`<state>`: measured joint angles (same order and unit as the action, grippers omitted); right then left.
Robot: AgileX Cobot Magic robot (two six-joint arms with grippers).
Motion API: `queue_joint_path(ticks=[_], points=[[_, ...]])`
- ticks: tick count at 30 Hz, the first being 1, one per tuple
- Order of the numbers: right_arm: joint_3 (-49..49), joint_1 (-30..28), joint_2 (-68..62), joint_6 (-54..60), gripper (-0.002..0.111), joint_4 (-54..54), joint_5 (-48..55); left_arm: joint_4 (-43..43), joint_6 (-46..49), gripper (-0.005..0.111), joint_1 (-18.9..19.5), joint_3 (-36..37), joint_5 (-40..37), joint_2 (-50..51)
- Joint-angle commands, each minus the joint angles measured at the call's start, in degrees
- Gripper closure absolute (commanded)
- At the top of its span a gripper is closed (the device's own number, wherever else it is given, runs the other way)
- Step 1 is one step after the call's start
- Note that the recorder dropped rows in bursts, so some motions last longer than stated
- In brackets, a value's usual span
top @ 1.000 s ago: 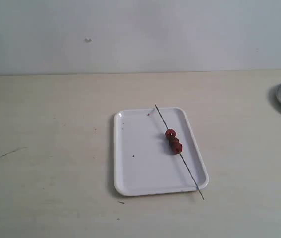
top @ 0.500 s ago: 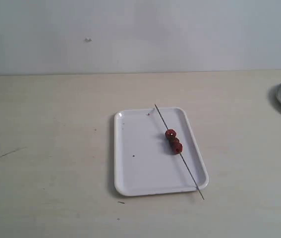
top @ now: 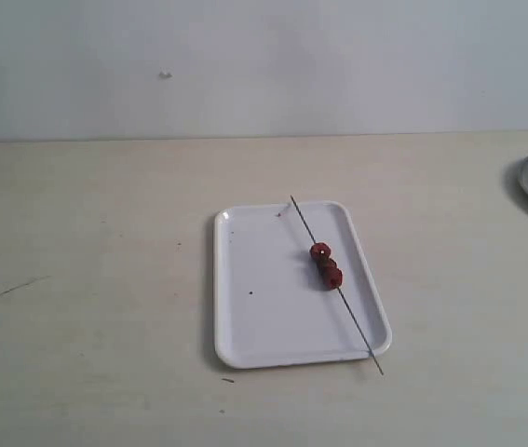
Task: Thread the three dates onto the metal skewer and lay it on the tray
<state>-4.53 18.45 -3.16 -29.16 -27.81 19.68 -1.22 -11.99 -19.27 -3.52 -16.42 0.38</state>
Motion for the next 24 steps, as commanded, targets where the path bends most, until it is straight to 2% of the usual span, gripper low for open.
queue_joint_path(ticks=[1, 4, 6, 17, 21, 24], points=[[0.3, -10.7, 0.4, -2.9, 0.108, -0.3, -0.1, 0.1, -0.3, 0.107, -0.2, 0.3, 0.2, -0.4], [0.3, -15.8, 0.4, -4.5, 0.108, -0.3, 0.1, 0.1, -0.3, 0.107, -0.2, 0.3, 0.2, -0.4], [0.3, -17.1, 0.4, -4.5, 0.108, -0.3, 0.1, 0.1, -0.3, 0.107, -0.2, 0.3, 0.2, -0.4], [0.3, -17.1, 0.4, -3.3, 0.108, -0.1, 3.8, 0.1, -0.3, 0.107, -0.2, 0.3, 0.2, -0.4], [0.3, -17.1, 0.4, 10.0, 0.108, 9.9, 2.4, 0.1, -0.3, 0.107, -0.2, 0.3, 0.2, -0.4], [0.3, -17.1, 0.4, 27.5, 0.108, 23.5, 1.4, 0.1, -0.3, 0.107, -0.2, 0.3, 0.2, -0.4]])
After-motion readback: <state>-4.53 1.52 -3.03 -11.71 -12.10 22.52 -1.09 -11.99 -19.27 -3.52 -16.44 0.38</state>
